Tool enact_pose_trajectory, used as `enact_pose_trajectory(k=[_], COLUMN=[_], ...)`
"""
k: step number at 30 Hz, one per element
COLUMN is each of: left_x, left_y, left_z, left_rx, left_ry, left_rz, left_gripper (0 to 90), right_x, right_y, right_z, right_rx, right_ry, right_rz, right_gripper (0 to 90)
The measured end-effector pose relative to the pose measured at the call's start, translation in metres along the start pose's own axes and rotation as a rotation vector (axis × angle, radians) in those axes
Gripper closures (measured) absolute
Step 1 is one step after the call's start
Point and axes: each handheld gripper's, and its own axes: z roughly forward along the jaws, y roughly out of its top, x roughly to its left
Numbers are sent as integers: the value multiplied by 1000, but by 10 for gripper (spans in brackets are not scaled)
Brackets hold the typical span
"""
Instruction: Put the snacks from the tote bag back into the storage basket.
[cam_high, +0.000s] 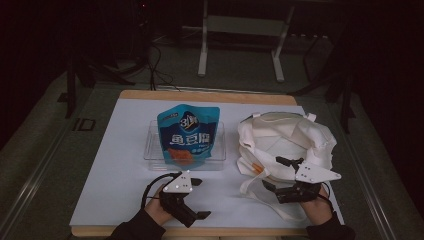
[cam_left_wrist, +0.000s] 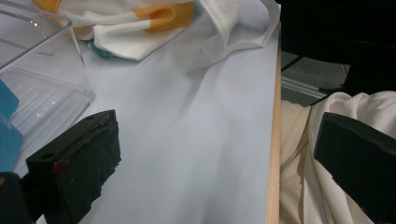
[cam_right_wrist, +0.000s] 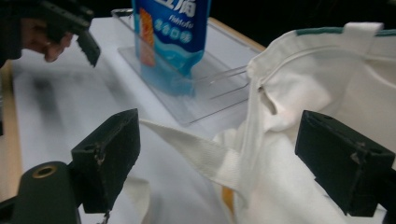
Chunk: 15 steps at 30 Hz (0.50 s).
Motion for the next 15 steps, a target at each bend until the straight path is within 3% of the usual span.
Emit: enact_pose_trajectory(k=[6, 15], left_x=[-3, -2], left_y=[-3, -4], left_z=[2, 0], left_rx=[23, 10], left_ry=[2, 2], left_rz=[15, 9], left_gripper=[9, 9], right_x=[-1, 3], right_y=[-2, -6], right_z=[-3, 1], right_rx=[-19, -9], right_ry=[-4, -15], right_rz=[17, 2], right_gripper=[141, 141])
